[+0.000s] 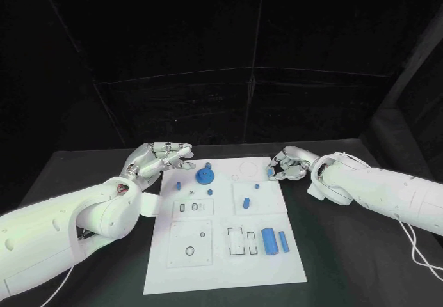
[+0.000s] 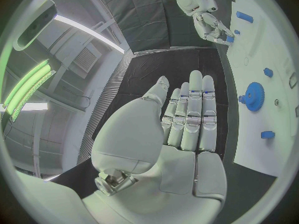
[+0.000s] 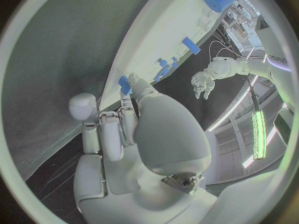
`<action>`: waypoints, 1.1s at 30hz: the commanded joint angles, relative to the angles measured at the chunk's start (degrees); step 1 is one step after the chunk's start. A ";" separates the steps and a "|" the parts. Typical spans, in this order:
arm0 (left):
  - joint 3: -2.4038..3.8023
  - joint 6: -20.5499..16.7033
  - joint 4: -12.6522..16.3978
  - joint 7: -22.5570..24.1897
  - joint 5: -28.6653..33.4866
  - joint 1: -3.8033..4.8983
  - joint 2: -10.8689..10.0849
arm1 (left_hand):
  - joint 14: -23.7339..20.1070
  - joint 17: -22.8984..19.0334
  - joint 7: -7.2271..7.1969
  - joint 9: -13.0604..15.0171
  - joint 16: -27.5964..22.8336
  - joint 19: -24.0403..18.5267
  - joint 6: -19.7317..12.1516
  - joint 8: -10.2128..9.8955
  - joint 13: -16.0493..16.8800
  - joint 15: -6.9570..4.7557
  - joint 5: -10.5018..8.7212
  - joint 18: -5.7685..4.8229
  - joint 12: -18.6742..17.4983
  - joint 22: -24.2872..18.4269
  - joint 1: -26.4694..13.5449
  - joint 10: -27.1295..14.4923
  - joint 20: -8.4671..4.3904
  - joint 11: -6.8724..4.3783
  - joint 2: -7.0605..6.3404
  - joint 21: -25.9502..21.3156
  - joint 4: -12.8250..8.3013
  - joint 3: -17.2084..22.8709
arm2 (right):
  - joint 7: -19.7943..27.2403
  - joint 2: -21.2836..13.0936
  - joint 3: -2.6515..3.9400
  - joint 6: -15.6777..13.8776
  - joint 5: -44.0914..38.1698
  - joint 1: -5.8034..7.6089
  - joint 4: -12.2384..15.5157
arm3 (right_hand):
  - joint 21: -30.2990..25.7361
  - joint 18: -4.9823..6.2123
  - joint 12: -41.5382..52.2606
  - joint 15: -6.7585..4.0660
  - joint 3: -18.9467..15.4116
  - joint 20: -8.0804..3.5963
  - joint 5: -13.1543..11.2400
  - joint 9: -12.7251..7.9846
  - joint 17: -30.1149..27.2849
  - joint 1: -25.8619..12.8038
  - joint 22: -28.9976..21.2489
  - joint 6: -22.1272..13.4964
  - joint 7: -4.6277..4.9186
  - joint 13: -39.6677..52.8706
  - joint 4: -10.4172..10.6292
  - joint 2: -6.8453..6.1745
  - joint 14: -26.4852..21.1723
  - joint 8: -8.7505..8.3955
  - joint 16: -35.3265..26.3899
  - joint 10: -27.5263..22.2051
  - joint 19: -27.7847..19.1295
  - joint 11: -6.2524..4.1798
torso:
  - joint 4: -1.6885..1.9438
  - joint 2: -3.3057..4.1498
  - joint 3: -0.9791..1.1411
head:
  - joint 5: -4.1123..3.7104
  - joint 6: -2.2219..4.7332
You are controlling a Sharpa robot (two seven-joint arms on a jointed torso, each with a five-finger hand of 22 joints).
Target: Assemble the parts on the task board
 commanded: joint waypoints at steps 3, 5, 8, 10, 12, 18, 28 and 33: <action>0.03 0.76 0.03 0.15 -0.26 0.07 0.01 | -0.18 0.05 0.13 0.00 -0.21 0.34 0.35 -0.33 -0.05 0.06 -0.02 0.33 -0.39 -0.05 -0.18 -0.33 -0.12 -0.04 0.14 -0.32 -0.36 0.00 | -0.49 0.02 0.02 -2.47 -0.46 0.05 -0.02 | 0.52 -0.21 0.46 -0.92 1.73 -0.54 -1.47 0.36 8.47 0.46 0.43 2.41 -0.90 4.07 -0.69 1.60 4.57 1.11 0.19 0.02 0.36 -1.07 | 0.03 -0.01 0.05 | 0.03 -0.09; 0.03 0.77 0.02 0.13 -0.26 0.07 0.01 | -0.18 0.05 0.13 0.00 -0.21 0.34 0.35 -0.33 -0.05 0.06 -0.02 0.33 -0.39 -0.05 -0.18 -0.33 -0.12 -0.04 0.14 -0.32 -0.36 0.00 | -0.63 -0.01 0.02 -3.26 -0.61 0.05 0.00 | 0.65 -0.27 0.48 -1.10 2.43 -0.75 -1.97 0.39 8.62 0.57 0.67 2.84 -1.09 4.11 -1.10 1.84 4.61 1.24 0.25 0.06 0.50 -1.25 | 0.05 -0.04 0.05 | 0.04 -0.06; 0.03 0.76 -0.03 0.12 -0.26 0.07 0.00 | -0.18 0.05 0.13 0.00 -0.21 0.34 0.35 -0.33 -0.05 0.06 -0.02 0.33 -0.39 -0.05 -0.18 -0.33 -0.12 -0.04 0.14 -0.32 -0.36 0.00 | -0.77 -0.06 0.03 -4.42 -0.77 0.05 0.10 | 0.78 -0.33 0.51 -1.26 3.24 -0.93 -2.22 0.42 8.79 0.67 0.92 3.27 -1.25 4.18 -1.55 2.14 4.64 1.38 0.32 0.12 0.65 -1.41 | 0.04 -0.05 0.06 | 0.08 -0.05; 0.03 0.76 -0.06 0.11 -0.26 0.07 -0.03 | -0.18 0.05 0.13 0.00 -0.21 0.34 0.35 -0.33 -0.05 0.06 -0.02 0.33 -0.39 -0.05 -0.18 -0.33 -0.12 -0.04 0.14 -0.32 -0.36 0.00 | -0.90 -0.13 0.03 -5.37 -0.85 0.05 0.36 | 0.89 -0.38 0.64 -1.34 3.75 -1.02 -2.26 0.44 8.94 0.70 1.15 3.48 -1.33 4.32 -1.83 2.29 4.68 1.44 0.38 0.23 0.77 -1.48 | -0.02 -0.01 0.07 | 0.26 0.08; 0.03 0.75 -0.03 0.10 -0.26 0.07 -0.11 | -0.18 0.05 0.13 0.00 -0.21 0.34 0.35 -0.33 -0.05 0.06 -0.02 0.33 -0.39 -0.05 -0.18 -0.33 -0.12 -0.04 0.14 -0.32 -0.36 0.00 | -1.23 -0.44 0.04 -6.55 -0.91 0.05 1.22 | 1.01 -0.43 0.69 -1.39 4.26 -1.10 -2.11 0.43 9.06 0.56 1.40 3.57 -1.34 4.38 -2.09 2.35 4.71 1.42 0.43 0.29 0.91 -1.53 | -0.12 -0.04 0.03 | 0.36 0.03; 0.03 0.64 0.19 -0.27 -0.26 0.09 -0.34 | -0.18 0.05 0.13 0.00 -0.21 0.34 0.35 -0.33 -0.05 0.06 -0.02 0.33 -0.39 -0.05 -0.18 -0.33 -0.12 -0.04 0.14 -0.32 -0.36 0.00 | -4.62 -2.37 0.10 -9.70 -0.49 0.12 6.79 | 1.04 -0.45 0.38 -1.40 5.23 -1.17 -1.83 0.33 8.89 -0.06 1.38 3.40 -1.27 4.14 -2.36 2.43 4.67 1.20 0.36 0.16 0.89 -1.49 | -0.09 -0.20 -0.15 | 0.13 0.29; 0.04 0.45 0.00 -1.01 -0.23 0.17 -0.60 | -0.18 0.15 0.18 0.00 -0.29 0.35 0.35 -0.40 -0.07 0.10 -0.04 0.32 -0.51 -0.08 -0.31 -0.34 -0.10 0.01 0.21 -0.35 -0.33 0.03 | -16.09 -2.47 0.27 -13.90 -1.14 1.01 19.91 | 0.95 -0.42 -0.30 -1.28 7.07 -1.10 -2.68 0.14 8.60 -1.80 1.16 3.01 -1.11 3.61 -2.59 2.30 4.60 0.69 0.20 -0.13 0.73 -1.34 | -0.49 -0.79 -0.56 | 0.68 -0.19; 0.04 0.44 -0.40 -0.89 0.19 0.21 -0.51 | -0.18 0.15 0.18 0.00 -0.29 0.35 0.35 -0.40 -0.07 0.10 -0.04 0.32 -0.51 -0.08 -0.31 -0.34 -0.10 0.01 0.21 -0.35 -0.33 0.03 | -20.21 0.77 0.28 -13.60 -2.75 1.13 22.54 | 0.95 -0.42 -0.38 -1.28 7.20 -1.09 -2.76 0.13 8.56 -2.05 1.16 3.02 -1.11 3.55 -2.58 2.20 4.59 0.67 0.18 -0.15 0.73 -1.34 | -0.28 -1.23 -0.84 | 1.23 -0.63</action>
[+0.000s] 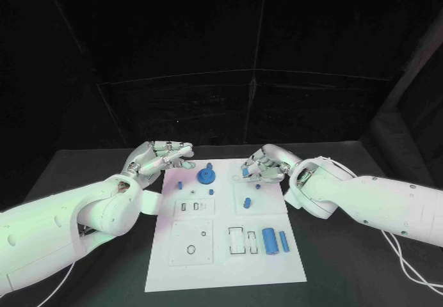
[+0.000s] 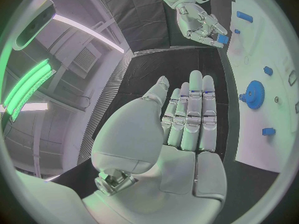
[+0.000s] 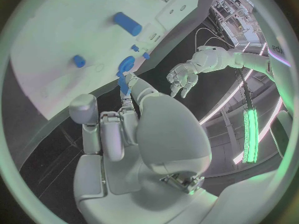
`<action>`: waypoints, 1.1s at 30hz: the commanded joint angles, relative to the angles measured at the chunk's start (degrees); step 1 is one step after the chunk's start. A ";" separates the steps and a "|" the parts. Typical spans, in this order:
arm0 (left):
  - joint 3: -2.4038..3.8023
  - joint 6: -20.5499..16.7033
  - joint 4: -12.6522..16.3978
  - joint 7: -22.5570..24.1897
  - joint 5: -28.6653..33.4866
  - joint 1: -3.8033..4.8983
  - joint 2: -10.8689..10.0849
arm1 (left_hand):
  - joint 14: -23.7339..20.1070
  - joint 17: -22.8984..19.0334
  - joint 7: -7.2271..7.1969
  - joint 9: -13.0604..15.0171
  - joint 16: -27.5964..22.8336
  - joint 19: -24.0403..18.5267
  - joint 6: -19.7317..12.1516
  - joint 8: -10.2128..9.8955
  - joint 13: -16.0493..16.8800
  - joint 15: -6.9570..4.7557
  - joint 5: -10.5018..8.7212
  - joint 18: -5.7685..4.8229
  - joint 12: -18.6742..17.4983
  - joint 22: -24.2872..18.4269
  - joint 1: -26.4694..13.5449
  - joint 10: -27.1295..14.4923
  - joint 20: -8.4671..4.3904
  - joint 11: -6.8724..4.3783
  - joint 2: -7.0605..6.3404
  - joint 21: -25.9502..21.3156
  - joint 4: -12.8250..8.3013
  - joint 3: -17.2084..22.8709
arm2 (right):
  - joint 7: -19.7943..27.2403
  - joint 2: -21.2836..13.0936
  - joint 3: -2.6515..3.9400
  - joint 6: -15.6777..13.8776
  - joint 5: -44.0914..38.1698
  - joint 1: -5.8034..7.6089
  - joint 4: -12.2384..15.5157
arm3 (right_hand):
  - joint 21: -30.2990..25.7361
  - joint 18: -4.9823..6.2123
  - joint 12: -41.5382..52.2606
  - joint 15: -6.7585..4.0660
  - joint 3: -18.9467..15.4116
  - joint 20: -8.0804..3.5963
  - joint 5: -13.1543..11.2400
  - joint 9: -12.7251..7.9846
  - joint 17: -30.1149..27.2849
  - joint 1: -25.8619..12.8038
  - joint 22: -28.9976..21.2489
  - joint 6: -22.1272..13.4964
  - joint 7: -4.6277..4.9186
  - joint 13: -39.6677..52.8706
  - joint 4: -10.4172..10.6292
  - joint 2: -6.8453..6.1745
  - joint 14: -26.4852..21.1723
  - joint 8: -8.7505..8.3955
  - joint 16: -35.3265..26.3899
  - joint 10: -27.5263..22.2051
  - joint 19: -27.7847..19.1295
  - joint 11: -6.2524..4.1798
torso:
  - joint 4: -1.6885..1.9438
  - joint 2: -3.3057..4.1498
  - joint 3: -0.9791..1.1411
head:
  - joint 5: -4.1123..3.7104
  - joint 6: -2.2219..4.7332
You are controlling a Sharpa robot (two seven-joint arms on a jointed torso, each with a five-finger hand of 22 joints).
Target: Assemble the parts on the task board
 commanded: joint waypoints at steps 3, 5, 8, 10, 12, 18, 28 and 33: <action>0.04 0.29 -0.44 0.15 0.66 0.23 0.06 | -0.17 0.11 0.18 0.00 -0.32 0.36 0.37 -0.40 -0.08 0.11 -0.05 0.32 -0.26 -0.10 -0.38 -0.32 -0.09 0.02 0.22 -0.36 -0.31 0.01 | -8.86 4.35 0.05 -1.08 -3.39 0.19 1.11 | 0.11 -0.42 -0.23 -0.29 0.92 -0.15 -0.24 0.33 8.51 -0.51 -0.09 0.81 -0.51 3.74 0.58 -0.11 4.60 -0.12 -0.05 -0.18 -0.22 -0.12 | 0.28 -0.64 -0.45 | 0.70 -0.53; 0.04 0.24 -0.67 0.22 0.83 0.27 0.12 | -0.17 0.11 0.18 0.00 -0.32 0.36 0.37 -0.40 -0.08 0.11 -0.05 0.32 -0.26 -0.10 -0.38 -0.32 -0.09 0.02 0.22 -0.36 -0.31 0.01 | -9.80 6.27 0.04 -0.20 -4.02 0.19 0.59 | 0.08 -0.40 -0.32 -0.30 1.07 -0.15 -0.30 0.34 8.42 -0.72 -0.16 0.88 -0.54 3.67 0.57 -0.19 4.58 -0.11 -0.09 -0.21 -0.26 -0.14 | 0.41 -0.77 -0.59 | 1.03 -0.81; 0.04 0.07 -0.93 0.33 1.13 0.34 0.12 | -0.17 0.11 0.18 0.00 -0.32 0.36 0.37 -0.40 -0.08 0.11 -0.05 0.32 -0.26 -0.10 -0.38 -0.32 -0.09 0.02 0.22 -0.36 -0.31 0.01 | -10.66 9.38 0.01 1.33 -5.21 0.18 -0.68 | -0.13 -0.31 -0.59 -0.30 1.21 -0.15 -0.29 0.34 8.11 -0.78 -0.65 0.90 -0.56 3.43 0.52 -0.22 4.51 -0.12 -0.23 -0.36 -0.52 -0.16 | 0.54 -1.00 -0.81 | 1.14 -1.06; 0.04 -0.03 -1.02 0.42 1.24 0.41 0.13 | -0.17 0.11 0.18 0.00 -0.32 0.36 0.37 -0.40 -0.08 0.11 -0.05 0.32 -0.26 -0.10 -0.38 -0.32 -0.09 0.02 0.22 -0.36 -0.31 0.01 | -11.04 11.01 -0.01 2.00 -6.32 0.16 -1.43 | -0.15 -0.30 -0.62 -0.31 1.24 -0.15 -0.28 0.34 8.07 -0.80 -0.71 0.90 -0.56 3.40 0.51 -0.23 4.50 -0.12 -0.24 -0.38 -0.55 -0.16 | 0.70 -1.08 -0.96 | 1.27 -1.22; 0.04 -0.13 -1.09 0.51 1.32 0.47 0.10 | -0.17 0.11 0.18 0.00 -0.32 0.36 0.37 -0.40 -0.08 0.11 -0.05 0.32 -0.26 -0.10 -0.38 -0.32 -0.09 0.02 0.22 -0.36 -0.31 0.01 | -11.50 12.73 -0.04 2.68 -7.50 0.12 -2.35 | -0.22 -0.27 -0.66 -0.32 1.36 -0.15 -0.31 0.33 8.05 -0.92 -0.83 0.89 -0.55 3.38 0.44 -0.37 4.50 -0.16 -0.26 -0.41 -0.62 -0.16 | 0.81 -1.09 -1.05 | 1.44 -1.28; 0.04 -0.45 -1.31 0.70 1.74 0.69 0.08 | -0.17 0.12 0.18 0.01 -0.32 0.36 0.38 -0.40 -0.08 0.11 -0.05 0.32 -0.26 -0.10 -0.39 -0.32 -0.09 0.02 0.22 -0.36 -0.31 0.01 | -12.70 16.00 -0.24 4.23 -11.13 -0.35 -4.28 | -0.29 -0.26 -0.76 -0.31 1.57 -0.15 -0.49 0.31 8.00 -1.46 -0.94 0.89 -0.54 3.32 0.40 -0.73 4.48 -0.23 -0.30 -0.45 -0.69 -0.14 | 0.77 -1.02 -0.99 | 2.21 -1.50; 0.05 -0.71 -1.58 0.97 2.36 0.79 -0.03 | -0.16 0.17 0.16 0.02 -0.36 0.36 0.43 -0.40 -0.08 0.12 -0.05 0.32 -0.28 -0.12 -0.44 -0.24 -0.08 0.01 0.26 -0.38 -0.30 0.03 | -13.69 19.51 -1.37 6.06 -15.01 -1.80 -6.76 | -0.32 -0.25 -0.81 -0.31 1.70 -0.15 -0.61 0.31 7.99 -1.79 -0.99 0.93 -0.55 3.29 0.36 -0.98 4.48 -0.26 -0.31 -0.46 -0.71 -0.15 | 0.47 -1.01 -0.75 | 3.07 -2.01; 0.05 -0.68 -1.68 0.99 2.46 0.80 0.04 | -0.16 0.17 0.16 0.02 -0.36 0.36 0.43 -0.40 -0.08 0.12 -0.05 0.32 -0.28 -0.12 -0.44 -0.24 -0.08 0.01 0.26 -0.38 -0.30 0.03 | -14.10 19.98 -1.52 7.09 -16.14 -2.53 -7.13 | -0.34 -0.25 -0.85 -0.32 1.74 -0.15 -0.64 0.31 7.99 -1.91 -1.00 0.97 -0.56 3.26 0.35 -1.07 4.49 -0.26 -0.31 -0.48 -0.72 -0.15 | 0.43 -0.99 -0.71 | 3.14 -2.18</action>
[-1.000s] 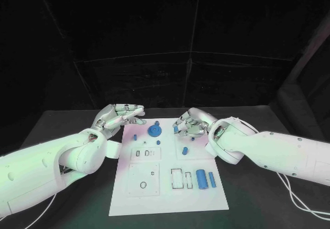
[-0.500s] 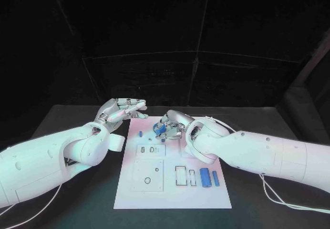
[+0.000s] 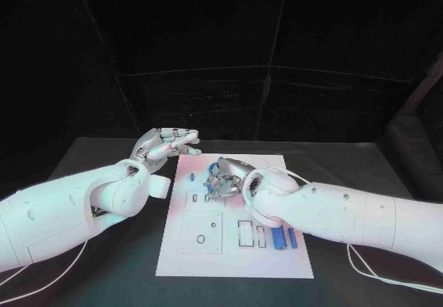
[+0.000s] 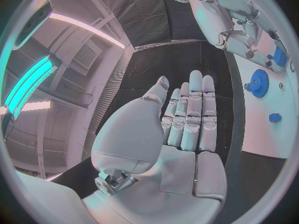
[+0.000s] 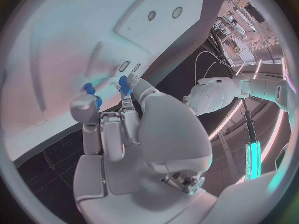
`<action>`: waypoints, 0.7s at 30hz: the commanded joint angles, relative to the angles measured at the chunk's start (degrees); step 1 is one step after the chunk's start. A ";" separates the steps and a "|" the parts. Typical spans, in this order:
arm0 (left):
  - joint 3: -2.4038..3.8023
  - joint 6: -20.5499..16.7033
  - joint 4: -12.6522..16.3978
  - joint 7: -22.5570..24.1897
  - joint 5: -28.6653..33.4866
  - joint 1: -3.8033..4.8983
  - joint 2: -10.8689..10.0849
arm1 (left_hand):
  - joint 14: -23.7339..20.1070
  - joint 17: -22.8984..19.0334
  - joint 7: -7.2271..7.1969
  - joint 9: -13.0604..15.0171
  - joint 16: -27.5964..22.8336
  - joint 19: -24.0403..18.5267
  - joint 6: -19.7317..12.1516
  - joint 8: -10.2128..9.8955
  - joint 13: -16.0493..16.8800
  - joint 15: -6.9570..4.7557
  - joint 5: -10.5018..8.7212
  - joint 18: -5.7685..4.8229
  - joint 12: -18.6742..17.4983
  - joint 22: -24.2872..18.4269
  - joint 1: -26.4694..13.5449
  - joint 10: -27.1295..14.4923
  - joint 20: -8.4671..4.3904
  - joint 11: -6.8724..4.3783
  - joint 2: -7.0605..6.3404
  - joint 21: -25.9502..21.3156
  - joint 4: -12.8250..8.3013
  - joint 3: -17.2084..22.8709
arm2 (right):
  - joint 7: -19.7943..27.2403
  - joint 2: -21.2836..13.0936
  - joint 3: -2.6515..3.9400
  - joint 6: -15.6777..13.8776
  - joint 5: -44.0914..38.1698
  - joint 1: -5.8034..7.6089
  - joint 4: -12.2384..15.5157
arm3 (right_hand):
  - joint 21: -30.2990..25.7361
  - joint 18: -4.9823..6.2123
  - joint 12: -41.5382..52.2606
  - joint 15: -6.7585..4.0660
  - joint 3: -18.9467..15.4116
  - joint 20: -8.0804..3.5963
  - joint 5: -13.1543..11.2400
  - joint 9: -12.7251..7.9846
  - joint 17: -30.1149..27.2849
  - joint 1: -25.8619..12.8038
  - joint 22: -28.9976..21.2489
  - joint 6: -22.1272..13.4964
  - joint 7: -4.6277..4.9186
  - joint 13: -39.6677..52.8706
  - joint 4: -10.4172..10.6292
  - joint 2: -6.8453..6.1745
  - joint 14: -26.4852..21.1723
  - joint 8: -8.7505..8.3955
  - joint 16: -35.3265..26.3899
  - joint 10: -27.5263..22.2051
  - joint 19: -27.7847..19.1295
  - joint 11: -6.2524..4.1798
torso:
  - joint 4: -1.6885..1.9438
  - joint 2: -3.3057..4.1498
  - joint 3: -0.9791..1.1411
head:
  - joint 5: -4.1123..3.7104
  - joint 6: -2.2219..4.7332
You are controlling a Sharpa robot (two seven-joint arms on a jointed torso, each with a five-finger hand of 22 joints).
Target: Assemble the parts on the task board
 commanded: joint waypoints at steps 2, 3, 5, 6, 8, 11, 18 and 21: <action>0.04 -0.04 -0.06 0.87 0.62 0.12 0.08 | -0.16 0.06 0.16 0.02 -0.37 0.37 0.43 -0.17 -0.09 0.12 -0.05 0.31 -0.28 -0.08 -0.44 -0.25 -0.08 0.01 0.26 -0.38 -0.30 0.03 | -1.13 0.22 -0.06 2.29 -3.26 -0.37 -0.09 | -0.34 -0.25 -0.19 -0.32 0.27 0.05 -0.21 0.30 8.00 -0.73 -0.06 1.06 -0.50 3.19 -0.06 0.11 4.48 0.24 -0.31 -0.27 -0.52 0.05 | -0.12 0.03 0.06 | 0.15 -0.18; 0.04 -0.02 -0.08 0.87 0.63 0.13 0.10 | -0.16 0.06 0.16 0.02 -0.37 0.37 0.43 -0.17 -0.09 0.12 -0.05 0.31 -0.28 -0.08 -0.44 -0.25 -0.08 0.01 0.26 -0.38 -0.30 0.03 | -1.20 0.24 -0.06 2.40 -3.41 -0.45 -0.09 | -0.34 -0.25 -0.19 -0.32 0.27 0.05 -0.21 0.30 8.00 -0.73 -0.06 1.06 -0.50 3.19 -0.06 0.11 4.48 0.24 -0.31 -0.27 -0.52 0.05 | -0.12 0.04 0.07 | 0.16 -0.19; 0.04 0.01 -0.12 0.87 0.64 0.13 0.14 | -0.16 0.06 0.16 0.02 -0.37 0.37 0.43 -0.17 -0.09 0.12 -0.05 0.31 -0.28 -0.08 -0.44 -0.25 -0.08 0.01 0.26 -0.38 -0.30 0.03 | -1.35 0.27 -0.08 2.61 -3.65 -0.59 -0.08 | -0.34 -0.25 -0.19 -0.32 0.27 0.05 -0.21 0.30 8.00 -0.73 -0.06 1.06 -0.50 3.19 -0.06 0.11 4.48 0.24 -0.31 -0.27 -0.52 0.05 | -0.12 0.03 0.10 | 0.20 -0.27; 0.04 0.02 -0.13 0.86 0.64 0.13 0.15 | -0.16 0.06 0.16 0.02 -0.37 0.37 0.43 -0.17 -0.09 0.12 -0.05 0.31 -0.28 -0.08 -0.44 -0.25 -0.08 0.01 0.26 -0.38 -0.30 0.03 | -1.44 0.26 -0.08 2.69 -3.77 -0.64 -0.07 | -0.34 -0.25 -0.19 -0.32 0.27 0.05 -0.21 0.30 8.00 -0.73 -0.06 1.06 -0.50 3.19 -0.06 0.11 4.48 0.24 -0.31 -0.27 -0.52 0.05 | -0.10 0.01 0.09 | 0.20 -0.29; 0.04 0.04 -0.16 0.85 0.65 0.13 0.17 | -0.16 0.06 0.16 0.02 -0.37 0.37 0.43 -0.17 -0.09 0.12 -0.05 0.31 -0.28 -0.08 -0.44 -0.25 -0.08 0.01 0.26 -0.38 -0.30 0.03 | -1.58 0.20 -0.09 2.78 -3.98 -0.71 -0.01 | -0.34 -0.25 -0.19 -0.32 0.27 0.05 -0.21 0.30 8.00 -0.73 -0.06 1.06 -0.50 3.19 -0.06 0.11 4.48 0.24 -0.31 -0.27 -0.52 0.05 | -0.10 0.05 0.12 | 0.17 -0.34; 0.04 0.07 -0.24 0.83 0.65 0.12 0.20 | -0.20 0.11 0.14 0.02 -0.43 0.35 0.47 -0.18 -0.09 0.12 -0.04 0.31 -0.31 -0.10 -0.43 -0.20 -0.07 -0.01 0.28 -0.41 -0.34 0.07 | -1.73 0.02 -0.09 2.96 -4.22 -0.78 0.15 | -0.34 -0.25 -0.19 -0.32 0.27 0.05 -0.21 0.30 8.00 -0.73 -0.06 1.06 -0.50 3.19 -0.06 0.11 4.48 0.24 -0.31 -0.27 -0.52 0.05 | -0.05 0.02 0.08 | 0.11 -0.39; 0.04 0.14 -0.38 0.81 0.65 0.12 0.25 | -0.20 0.11 0.14 0.02 -0.43 0.35 0.47 -0.18 -0.09 0.12 -0.04 0.31 -0.31 -0.10 -0.43 -0.20 -0.07 -0.01 0.28 -0.41 -0.34 0.07 | -1.84 -0.14 -0.10 3.80 -4.35 -0.83 0.44 | -0.35 -0.25 -0.22 -0.33 0.31 0.05 -0.22 0.30 7.96 -0.89 -0.07 1.10 -0.51 3.17 -0.07 0.00 4.47 0.24 -0.33 -0.28 -0.53 0.04 | -0.05 0.03 0.05 | 0.09 -0.45; 0.04 0.18 -0.41 0.79 0.65 0.12 0.27 | -0.20 0.11 0.14 0.02 -0.43 0.35 0.47 -0.18 -0.09 0.12 -0.04 0.31 -0.31 -0.10 -0.43 -0.20 -0.07 -0.01 0.28 -0.41 -0.34 0.07 | -1.90 -0.17 -0.10 4.49 -4.38 -0.85 0.52 | -0.40 -0.24 -0.25 -0.33 0.34 0.05 -0.25 0.29 7.97 -1.09 -0.16 1.10 -0.51 3.15 -0.09 -0.19 4.48 0.21 -0.33 -0.29 -0.57 0.04 | -0.06 0.02 0.07 | 0.12 -0.51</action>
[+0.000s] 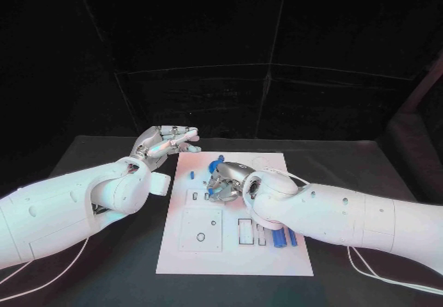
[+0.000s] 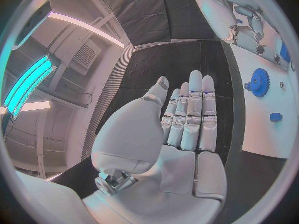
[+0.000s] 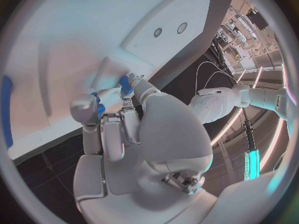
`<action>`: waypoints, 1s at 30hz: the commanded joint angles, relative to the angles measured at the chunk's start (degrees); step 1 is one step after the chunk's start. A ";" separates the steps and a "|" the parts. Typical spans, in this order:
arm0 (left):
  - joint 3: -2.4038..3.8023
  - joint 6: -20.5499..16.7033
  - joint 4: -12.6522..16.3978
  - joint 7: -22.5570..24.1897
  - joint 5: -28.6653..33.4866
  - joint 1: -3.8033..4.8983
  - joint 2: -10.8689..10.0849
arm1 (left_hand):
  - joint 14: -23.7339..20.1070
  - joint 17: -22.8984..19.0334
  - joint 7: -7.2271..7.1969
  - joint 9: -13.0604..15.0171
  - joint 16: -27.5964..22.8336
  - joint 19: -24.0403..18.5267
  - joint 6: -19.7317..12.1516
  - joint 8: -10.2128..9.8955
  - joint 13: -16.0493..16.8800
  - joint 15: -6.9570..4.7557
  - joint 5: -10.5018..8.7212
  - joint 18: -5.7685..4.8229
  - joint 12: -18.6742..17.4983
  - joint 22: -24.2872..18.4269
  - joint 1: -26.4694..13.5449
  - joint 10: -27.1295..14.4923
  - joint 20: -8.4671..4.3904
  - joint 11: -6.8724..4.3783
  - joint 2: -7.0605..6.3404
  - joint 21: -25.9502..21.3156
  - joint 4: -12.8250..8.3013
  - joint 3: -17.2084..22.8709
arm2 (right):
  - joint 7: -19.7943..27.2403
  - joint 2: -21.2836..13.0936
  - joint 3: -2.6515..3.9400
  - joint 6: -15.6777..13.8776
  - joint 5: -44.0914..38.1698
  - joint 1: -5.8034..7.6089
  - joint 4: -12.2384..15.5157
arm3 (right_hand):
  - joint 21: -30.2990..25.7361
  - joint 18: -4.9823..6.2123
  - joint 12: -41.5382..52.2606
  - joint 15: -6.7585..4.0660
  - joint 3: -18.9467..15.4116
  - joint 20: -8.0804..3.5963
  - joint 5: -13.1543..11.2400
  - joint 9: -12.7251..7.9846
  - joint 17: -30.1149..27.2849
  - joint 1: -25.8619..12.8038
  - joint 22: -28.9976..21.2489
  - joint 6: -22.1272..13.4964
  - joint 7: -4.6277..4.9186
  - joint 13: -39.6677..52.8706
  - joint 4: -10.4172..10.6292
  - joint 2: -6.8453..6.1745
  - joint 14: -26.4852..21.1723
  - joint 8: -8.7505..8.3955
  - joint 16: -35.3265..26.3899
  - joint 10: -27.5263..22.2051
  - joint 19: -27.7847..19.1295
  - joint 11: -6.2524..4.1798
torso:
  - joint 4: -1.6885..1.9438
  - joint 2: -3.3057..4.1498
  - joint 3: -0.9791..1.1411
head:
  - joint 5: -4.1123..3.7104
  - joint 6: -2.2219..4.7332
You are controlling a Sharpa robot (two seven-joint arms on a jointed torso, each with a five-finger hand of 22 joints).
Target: Assemble the parts on the task board
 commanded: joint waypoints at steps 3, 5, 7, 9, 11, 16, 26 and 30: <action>0.04 0.26 -0.03 0.75 0.25 0.11 0.10 | -0.20 0.05 -0.06 0.02 -0.20 0.35 0.26 -0.19 -0.09 0.12 -0.04 0.32 -0.31 -0.05 -0.43 -0.20 -0.07 -0.01 0.28 -0.16 -0.34 0.07 | -0.86 -0.16 -0.11 2.99 -0.99 -0.14 0.15 | -0.46 -0.23 -0.41 -0.32 0.37 -0.07 -0.27 0.22 7.89 -0.71 -0.17 0.95 -0.47 3.04 -0.10 -0.29 4.46 0.02 -0.37 -0.38 -0.50 0.07 | 0.03 -0.03 -0.02 | 0.00 -0.15; 0.04 0.29 -0.04 0.74 0.25 0.11 0.11 | -0.20 0.07 -0.06 0.02 -0.22 0.35 0.27 -0.19 -0.09 0.12 -0.04 0.32 -0.33 -0.06 -0.43 -0.19 -0.07 -0.01 0.29 -0.17 -0.35 0.08 | -1.05 -0.24 -0.11 3.51 -1.25 -0.17 0.20 | -0.51 -0.22 -0.54 -0.28 0.32 -0.05 -0.33 0.16 7.83 -1.10 -0.25 0.75 -0.39 2.93 -0.06 -0.63 4.45 -0.15 -0.40 -0.47 -0.54 0.13 | 0.07 -0.03 -0.02 | -0.02 -0.20; 0.04 0.32 -0.05 0.73 0.25 0.11 0.11 | -0.20 0.08 -0.06 0.02 -0.23 0.35 0.27 -0.20 -0.09 0.12 -0.04 0.32 -0.33 -0.07 -0.44 -0.18 -0.07 -0.01 0.30 -0.18 -0.35 0.08 | -1.24 -0.32 -0.11 3.88 -1.53 -0.21 0.28 | -0.57 -0.21 -0.71 -0.25 0.28 -0.03 -0.32 0.11 7.77 -1.39 -0.36 0.55 -0.31 2.79 -0.03 -0.88 4.44 -0.29 -0.44 -0.58 -0.60 0.19 | 0.07 -0.03 -0.04 | -0.21 -0.17; 0.04 0.36 -0.04 0.70 0.25 0.11 0.11 | -0.20 0.08 -0.06 0.02 -0.23 0.35 0.27 -0.20 -0.09 0.12 -0.04 0.32 -0.33 -0.07 -0.44 -0.18 -0.07 -0.01 0.30 -0.18 -0.35 0.08 | -1.51 -0.41 -0.12 4.28 -1.92 -0.27 0.39 | -0.66 -0.19 -1.09 -0.18 0.23 0.01 -0.28 0.02 7.76 -1.70 -0.52 0.20 -0.19 2.47 -0.02 -1.18 4.44 -0.54 -0.45 -0.82 -0.69 0.28 | 0.09 -0.03 -0.04 | -0.34 -0.16; 0.04 0.37 -0.06 0.68 0.25 0.11 0.11 | -0.20 0.08 -0.06 0.02 -0.23 0.35 0.27 -0.20 -0.09 0.12 -0.04 0.32 -0.33 -0.07 -0.44 -0.18 -0.07 -0.01 0.30 -0.18 -0.35 0.08 | -1.74 -0.48 -0.12 4.52 -2.37 -0.31 0.51 | -0.87 -0.13 -2.18 -0.06 0.31 0.08 -0.22 -0.11 7.63 -1.91 -0.92 -0.42 0.02 1.51 -0.09 -1.50 4.41 -0.93 -0.52 -1.53 -0.91 0.44 | 0.08 -0.02 -0.02 | -0.36 -0.11; 0.04 0.40 -0.12 0.66 0.25 0.11 0.13 | -0.20 0.10 -0.06 0.02 -0.24 0.35 0.27 -0.21 -0.09 0.12 -0.04 0.32 -0.35 -0.07 -0.45 -0.18 -0.07 -0.01 0.30 -0.18 -0.35 0.09 | -2.29 -0.58 -0.12 4.13 -3.25 -0.37 0.71 | -1.11 -0.10 -3.87 0.30 0.54 0.36 -0.03 -0.33 7.45 -2.29 -1.30 -1.98 0.60 0.03 -0.28 -2.22 4.36 -1.87 -0.62 -2.66 -1.13 0.90 | 0.01 -0.02 0.01 | -0.32 -0.12; 0.04 0.41 -0.53 0.69 0.25 0.10 0.18 | -0.19 0.13 -0.04 0.01 -0.26 0.36 0.23 -0.25 -0.11 0.12 -0.04 0.32 -0.41 -0.08 -0.45 -0.21 -0.07 0.01 0.29 -0.20 -0.38 0.10 | -3.48 -0.60 -0.12 2.57 -4.25 -0.41 0.81 | -1.39 -0.01 -4.60 0.77 0.59 0.81 0.70 -0.32 7.32 -3.20 -1.79 -3.53 1.17 -0.66 -0.19 -3.32 4.33 -2.72 -0.70 -3.21 -1.36 1.43 | 0.04 -0.04 0.02 | -0.36 -0.07; 0.04 0.41 -0.57 0.68 0.25 0.10 0.17 | -0.19 0.13 -0.04 0.01 -0.26 0.36 0.23 -0.25 -0.11 0.12 -0.04 0.32 -0.41 -0.08 -0.45 -0.21 -0.07 0.01 0.29 -0.20 -0.38 0.10 | -3.64 -0.58 -0.12 2.21 -4.38 -0.41 0.85 | -1.49 0.02 -4.94 0.87 0.45 0.92 0.71 -0.30 7.24 -3.51 -1.98 -3.88 1.26 -0.98 -0.12 -3.74 4.31 -2.89 -0.75 -3.44 -1.45 1.53 | 0.06 -0.02 -0.01 | -0.35 -0.05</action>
